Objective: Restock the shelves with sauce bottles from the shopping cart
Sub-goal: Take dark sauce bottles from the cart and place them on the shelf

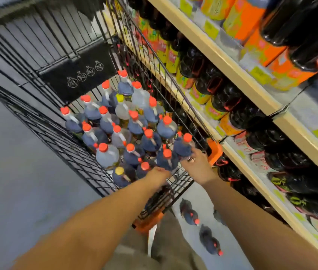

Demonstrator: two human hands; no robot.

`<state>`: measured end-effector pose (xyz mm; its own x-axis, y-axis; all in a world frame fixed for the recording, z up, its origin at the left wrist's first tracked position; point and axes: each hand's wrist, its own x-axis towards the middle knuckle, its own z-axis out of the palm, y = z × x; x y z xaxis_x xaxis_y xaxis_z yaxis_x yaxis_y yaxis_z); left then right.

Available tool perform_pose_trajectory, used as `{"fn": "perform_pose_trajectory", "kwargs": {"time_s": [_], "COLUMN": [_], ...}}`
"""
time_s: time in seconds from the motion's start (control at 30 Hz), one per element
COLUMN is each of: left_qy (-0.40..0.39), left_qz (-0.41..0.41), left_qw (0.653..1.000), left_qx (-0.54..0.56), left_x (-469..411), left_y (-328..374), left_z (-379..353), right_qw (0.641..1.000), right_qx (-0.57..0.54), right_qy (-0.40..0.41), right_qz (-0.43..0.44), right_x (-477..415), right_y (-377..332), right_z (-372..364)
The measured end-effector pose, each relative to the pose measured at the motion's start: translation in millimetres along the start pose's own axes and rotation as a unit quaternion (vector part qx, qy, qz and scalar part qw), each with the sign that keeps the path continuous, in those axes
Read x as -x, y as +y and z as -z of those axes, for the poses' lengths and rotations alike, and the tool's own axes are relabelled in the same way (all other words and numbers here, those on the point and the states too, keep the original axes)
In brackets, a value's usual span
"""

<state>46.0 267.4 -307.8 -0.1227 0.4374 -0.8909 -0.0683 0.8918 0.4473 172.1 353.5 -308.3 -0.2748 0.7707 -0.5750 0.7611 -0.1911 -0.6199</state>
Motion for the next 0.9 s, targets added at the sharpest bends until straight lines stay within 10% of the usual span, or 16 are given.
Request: {"fn": "perform_pose_trajectory", "kwargs": {"time_s": [0.53,0.9], "left_qy": [0.046,0.090], "left_qz": [0.140,0.137], "left_qw": [0.920,0.936], "left_qx": [0.362,0.312], "left_x": [-30.0,-2.3], "left_y": [35.9,40.1], "left_z": [-57.1,-52.5], "right_qw": [0.976,0.962], "right_qx": [-0.118,0.148], "right_qy": [-0.124,-0.168], "right_qz": [-0.133,-0.154], "right_x": [-41.8,-79.2], "right_y": [-6.6,-12.0], "right_z": [34.3,29.5]}}
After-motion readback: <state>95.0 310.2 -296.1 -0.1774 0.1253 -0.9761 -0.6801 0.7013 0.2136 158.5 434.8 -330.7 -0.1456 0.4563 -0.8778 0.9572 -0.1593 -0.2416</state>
